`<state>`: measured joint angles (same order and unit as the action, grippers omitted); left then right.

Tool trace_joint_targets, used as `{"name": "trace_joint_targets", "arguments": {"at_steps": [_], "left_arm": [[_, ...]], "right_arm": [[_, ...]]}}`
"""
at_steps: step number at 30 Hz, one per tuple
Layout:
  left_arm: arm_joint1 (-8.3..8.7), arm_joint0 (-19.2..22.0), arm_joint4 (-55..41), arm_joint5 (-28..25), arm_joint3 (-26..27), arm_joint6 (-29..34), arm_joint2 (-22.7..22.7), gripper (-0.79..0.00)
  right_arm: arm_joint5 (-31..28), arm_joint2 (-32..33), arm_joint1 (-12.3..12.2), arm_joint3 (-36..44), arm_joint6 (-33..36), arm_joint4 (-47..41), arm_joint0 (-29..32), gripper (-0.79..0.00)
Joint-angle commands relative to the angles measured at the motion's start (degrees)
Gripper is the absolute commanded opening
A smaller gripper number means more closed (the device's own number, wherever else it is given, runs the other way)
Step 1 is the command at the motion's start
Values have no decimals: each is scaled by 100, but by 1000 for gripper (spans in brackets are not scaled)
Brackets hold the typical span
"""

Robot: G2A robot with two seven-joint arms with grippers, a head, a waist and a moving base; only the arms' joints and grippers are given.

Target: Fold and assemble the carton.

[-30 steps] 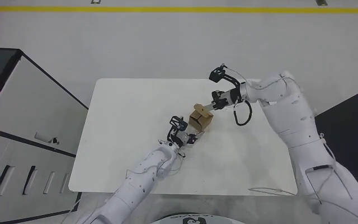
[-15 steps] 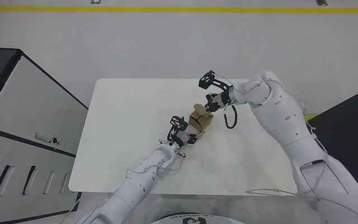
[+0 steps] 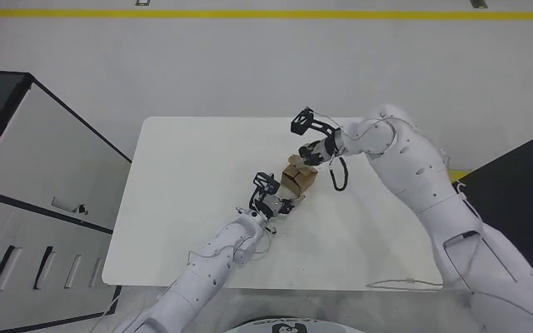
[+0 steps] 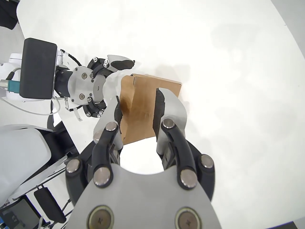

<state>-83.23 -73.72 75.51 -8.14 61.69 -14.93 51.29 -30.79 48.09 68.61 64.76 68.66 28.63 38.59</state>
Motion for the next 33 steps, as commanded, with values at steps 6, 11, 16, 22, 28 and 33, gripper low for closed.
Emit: {"name": "trace_joint_targets", "arguments": {"at_steps": [6, 11, 16, 22, 28, 33], "left_arm": [[0, 0, 0, 0, 0, 0, 0, 0], [0, 0, 0, 0, 0, 0, 0, 0], [0, 0, 0, 0, 0, 0, 0, 0], [0, 0, 0, 0, 0, 0, 0, 0], [0, 0, 0, 0, 0, 0, 0, 0], [0, 0, 0, 0, 0, 0, 0, 0]], "right_arm": [[-151, -238, 29, 11, 66, 247, -86, -579], [-210, -418, 48, 120, 69, 545, -135, -637], [-274, -601, 65, 226, 63, 863, -151, -705], [-307, -749, 87, 275, -3, 1080, -169, -736], [-303, -832, 103, 277, -50, 1160, -192, -785], [-298, -897, 113, 275, -45, 1223, -201, -785]]}}
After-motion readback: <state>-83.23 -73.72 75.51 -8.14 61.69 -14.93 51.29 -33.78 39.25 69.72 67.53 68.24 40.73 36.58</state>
